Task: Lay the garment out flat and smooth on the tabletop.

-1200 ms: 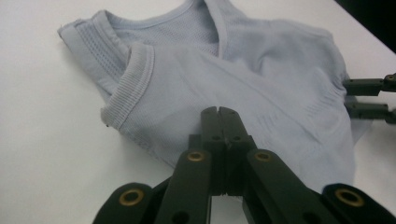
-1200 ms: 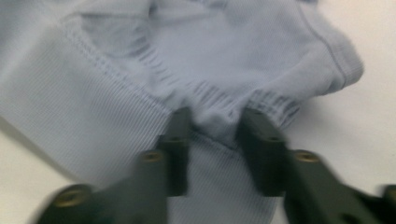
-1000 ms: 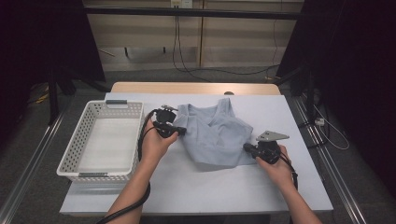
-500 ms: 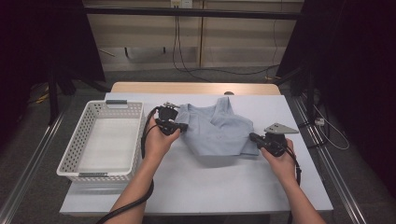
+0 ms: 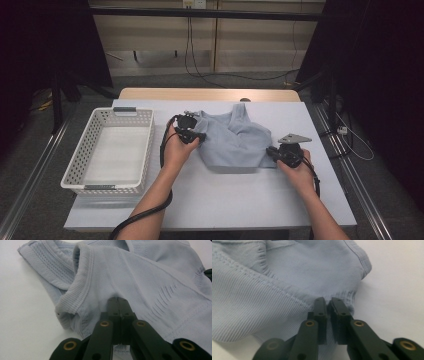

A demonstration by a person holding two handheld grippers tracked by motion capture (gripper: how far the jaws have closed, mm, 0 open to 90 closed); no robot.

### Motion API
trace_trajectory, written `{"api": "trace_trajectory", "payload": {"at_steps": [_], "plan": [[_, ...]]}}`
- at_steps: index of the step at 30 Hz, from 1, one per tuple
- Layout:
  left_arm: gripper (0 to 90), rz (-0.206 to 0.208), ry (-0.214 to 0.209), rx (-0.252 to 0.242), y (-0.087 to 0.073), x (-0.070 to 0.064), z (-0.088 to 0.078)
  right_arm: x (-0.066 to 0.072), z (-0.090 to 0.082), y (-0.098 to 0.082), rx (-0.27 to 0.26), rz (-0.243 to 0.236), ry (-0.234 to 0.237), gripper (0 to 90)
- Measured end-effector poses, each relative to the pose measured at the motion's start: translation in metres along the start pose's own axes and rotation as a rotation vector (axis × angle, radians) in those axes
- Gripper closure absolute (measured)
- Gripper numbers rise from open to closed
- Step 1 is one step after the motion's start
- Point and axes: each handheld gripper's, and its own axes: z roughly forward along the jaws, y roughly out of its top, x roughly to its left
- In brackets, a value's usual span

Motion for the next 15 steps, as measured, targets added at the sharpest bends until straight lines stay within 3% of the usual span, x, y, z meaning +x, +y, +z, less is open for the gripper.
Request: {"api": "trace_trajectory", "payload": {"at_steps": [5,9,13,15], "plan": [[90.0,-0.002,-0.004,0.0,-0.003,0.001,-0.001,0.007,-0.01,0.001,-0.026,-0.016,-0.007,65.8],[90.0,-0.006,-0.009,-0.007,-0.007,0.0,-0.002,0.013,-0.02,0.004,-0.077,-0.009,0.019,56.0],[89.8,-0.004,-0.008,-0.011,-0.007,0.0,-0.003,0.023,-0.027,0.01,-0.134,0.009,0.111,49.3],[89.8,0.002,-0.006,-0.008,-0.007,-0.001,-0.003,0.032,-0.026,0.014,-0.139,-0.01,0.147,47.1]]}}
